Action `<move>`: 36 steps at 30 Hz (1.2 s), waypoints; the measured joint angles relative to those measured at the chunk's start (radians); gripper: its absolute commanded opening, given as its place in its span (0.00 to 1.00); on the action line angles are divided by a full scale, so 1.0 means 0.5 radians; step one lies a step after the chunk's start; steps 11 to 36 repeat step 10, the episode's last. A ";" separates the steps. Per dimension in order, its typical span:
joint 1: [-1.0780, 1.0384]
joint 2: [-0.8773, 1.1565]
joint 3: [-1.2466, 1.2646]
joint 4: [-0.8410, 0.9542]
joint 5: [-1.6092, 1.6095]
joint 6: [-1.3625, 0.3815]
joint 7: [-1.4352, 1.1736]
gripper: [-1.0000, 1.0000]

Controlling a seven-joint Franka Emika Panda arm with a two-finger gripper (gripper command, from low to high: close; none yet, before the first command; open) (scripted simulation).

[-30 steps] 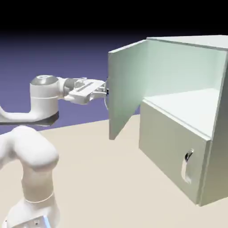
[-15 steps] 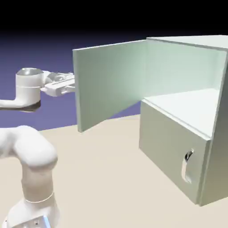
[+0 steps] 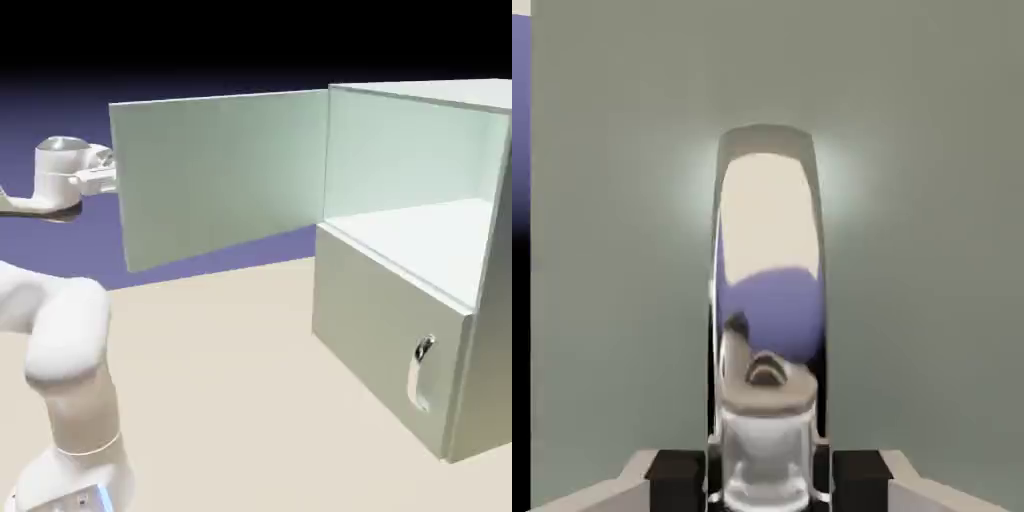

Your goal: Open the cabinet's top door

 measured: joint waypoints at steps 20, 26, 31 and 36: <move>-0.657 -0.157 0.329 0.724 0.137 -0.438 -0.164 0.00; -0.657 -0.157 0.329 0.724 0.137 -0.438 -0.164 0.00; -0.657 -0.157 0.329 0.724 0.137 -0.438 -0.164 0.00; -0.657 -0.157 0.329 0.724 0.137 -0.438 -0.164 0.00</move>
